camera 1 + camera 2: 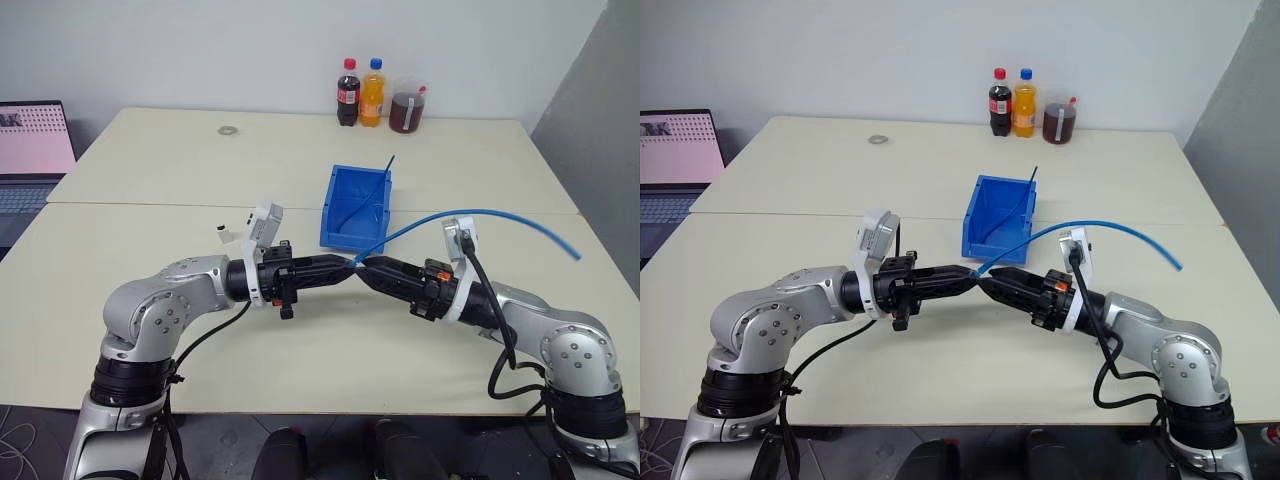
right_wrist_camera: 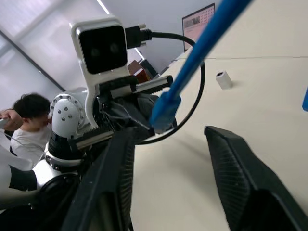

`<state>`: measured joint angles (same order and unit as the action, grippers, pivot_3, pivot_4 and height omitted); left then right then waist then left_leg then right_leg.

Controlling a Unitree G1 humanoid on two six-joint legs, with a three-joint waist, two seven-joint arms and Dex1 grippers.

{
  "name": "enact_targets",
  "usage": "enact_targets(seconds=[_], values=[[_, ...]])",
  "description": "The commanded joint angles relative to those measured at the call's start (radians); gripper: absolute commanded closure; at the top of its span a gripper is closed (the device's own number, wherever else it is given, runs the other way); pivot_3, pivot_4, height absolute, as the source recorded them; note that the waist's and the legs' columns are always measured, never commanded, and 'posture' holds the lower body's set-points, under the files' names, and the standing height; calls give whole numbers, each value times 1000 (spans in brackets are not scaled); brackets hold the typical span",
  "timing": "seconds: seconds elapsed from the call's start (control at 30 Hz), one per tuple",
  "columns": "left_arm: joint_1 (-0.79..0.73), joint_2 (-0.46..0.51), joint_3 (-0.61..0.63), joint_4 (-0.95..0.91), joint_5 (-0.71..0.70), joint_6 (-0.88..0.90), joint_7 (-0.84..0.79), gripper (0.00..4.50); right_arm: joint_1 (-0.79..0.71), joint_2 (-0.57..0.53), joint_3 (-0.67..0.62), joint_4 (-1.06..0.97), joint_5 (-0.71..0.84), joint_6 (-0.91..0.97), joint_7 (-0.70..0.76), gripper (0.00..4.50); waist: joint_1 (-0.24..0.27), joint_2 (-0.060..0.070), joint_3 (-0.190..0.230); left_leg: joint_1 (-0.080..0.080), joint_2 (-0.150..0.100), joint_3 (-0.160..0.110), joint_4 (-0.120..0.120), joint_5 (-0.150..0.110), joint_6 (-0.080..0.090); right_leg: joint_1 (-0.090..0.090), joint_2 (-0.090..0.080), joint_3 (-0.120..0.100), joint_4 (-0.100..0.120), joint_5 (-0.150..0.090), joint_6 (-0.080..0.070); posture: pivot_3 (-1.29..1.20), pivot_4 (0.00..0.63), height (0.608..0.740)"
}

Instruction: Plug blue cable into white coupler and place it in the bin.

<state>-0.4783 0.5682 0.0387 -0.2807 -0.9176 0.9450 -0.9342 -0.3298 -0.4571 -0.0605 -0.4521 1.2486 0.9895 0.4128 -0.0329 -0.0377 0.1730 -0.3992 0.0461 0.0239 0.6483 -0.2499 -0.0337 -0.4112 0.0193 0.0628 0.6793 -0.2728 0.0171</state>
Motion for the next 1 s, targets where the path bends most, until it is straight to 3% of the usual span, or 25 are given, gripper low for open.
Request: enact_targets(seconds=[0.03,0.5,0.53,0.83,1.0], values=[[-7,18,1,-16,1,-20,-29,4267,-13,8,-22,-40,25,-26,-2,2176,-1,0,0,0,0,0,0,0,0,0,0,0,0,0,0,0,150,740],[-6,19,-3,-30,-2,-11,-32,4267,-46,44,1,6,-9,-51,8,2176,0,0,0,0,0,0,-1,0,0,0,0,0,0,0,0,0,150,740],[-6,19,-2,-33,-3,-10,-31,4267,-47,42,4,7,-12,-50,11,2542,0,0,0,0,0,0,-1,0,0,0,0,0,0,0,0,0,150,740],[-15,10,-8,-25,2,-15,-25,4267,-52,40,18,14,-16,-44,23,4350,0,0,0,0,0,0,-1,0,0,-1,0,0,0,0,0,0,150,740],[-17,7,-15,-18,16,-24,-32,4267,-51,39,15,14,-13,-43,25,4366,0,0,0,0,0,0,-1,0,0,-1,0,0,0,0,0,0,150,740]])
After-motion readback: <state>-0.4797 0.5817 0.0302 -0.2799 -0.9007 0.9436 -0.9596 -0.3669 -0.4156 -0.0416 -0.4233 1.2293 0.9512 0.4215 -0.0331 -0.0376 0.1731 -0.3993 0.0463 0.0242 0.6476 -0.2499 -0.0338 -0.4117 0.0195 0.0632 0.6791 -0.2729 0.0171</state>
